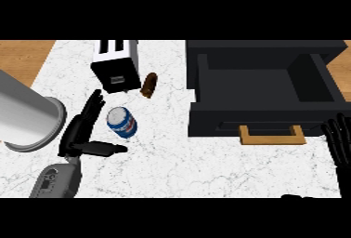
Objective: Pick up the can, place it into the drawer and close the drawer
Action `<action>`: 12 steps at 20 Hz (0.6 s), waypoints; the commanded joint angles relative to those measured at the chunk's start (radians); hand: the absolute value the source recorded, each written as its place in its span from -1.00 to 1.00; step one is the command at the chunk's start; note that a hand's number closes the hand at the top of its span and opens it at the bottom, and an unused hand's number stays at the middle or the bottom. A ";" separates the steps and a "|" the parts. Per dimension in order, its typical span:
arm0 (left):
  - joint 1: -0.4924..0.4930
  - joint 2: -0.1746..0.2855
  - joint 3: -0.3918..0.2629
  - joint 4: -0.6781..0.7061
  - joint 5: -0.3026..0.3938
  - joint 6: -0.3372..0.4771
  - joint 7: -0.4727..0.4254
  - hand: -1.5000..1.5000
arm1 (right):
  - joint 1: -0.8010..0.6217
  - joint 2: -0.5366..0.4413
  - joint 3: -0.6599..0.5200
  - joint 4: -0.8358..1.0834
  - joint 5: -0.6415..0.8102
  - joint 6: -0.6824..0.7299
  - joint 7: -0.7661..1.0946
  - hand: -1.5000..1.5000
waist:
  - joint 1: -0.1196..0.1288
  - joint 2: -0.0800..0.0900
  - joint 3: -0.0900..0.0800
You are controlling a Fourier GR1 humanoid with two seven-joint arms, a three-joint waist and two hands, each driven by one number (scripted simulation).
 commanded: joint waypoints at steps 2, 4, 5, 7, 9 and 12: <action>-0.048 -0.014 0.002 0.109 -0.018 0.019 -0.042 -1.00 | 0.003 -0.043 -0.093 -0.029 -0.091 0.032 0.018 -1.00 | -0.003 0.000 0.000; -0.069 0.044 0.053 0.194 0.017 -0.044 -0.107 -1.00 | 0.015 0.027 0.013 -0.014 0.020 -0.004 -0.013 -1.00 | -0.002 0.000 0.000; -0.025 -0.009 0.011 0.194 -0.026 0.011 -0.126 -1.00 | 0.039 0.019 -0.012 -0.009 0.003 0.010 -0.041 -1.00 | -0.002 0.000 0.000; -0.077 0.009 0.029 0.257 -0.024 0.005 -0.152 -1.00 | -0.057 0.020 0.014 -0.016 0.019 -0.031 0.035 -1.00 | -0.001 0.001 0.000; -0.094 0.006 0.042 0.294 -0.020 0.022 -0.159 -1.00 | 0.065 0.009 -0.032 -0.081 -0.056 0.040 0.001 -1.00 | -0.005 0.000 0.000; -0.084 0.050 0.063 0.318 0.005 -0.036 -0.169 -1.00 | -0.040 0.032 0.063 -0.086 0.032 -0.066 0.084 -1.00 | -0.001 0.000 0.000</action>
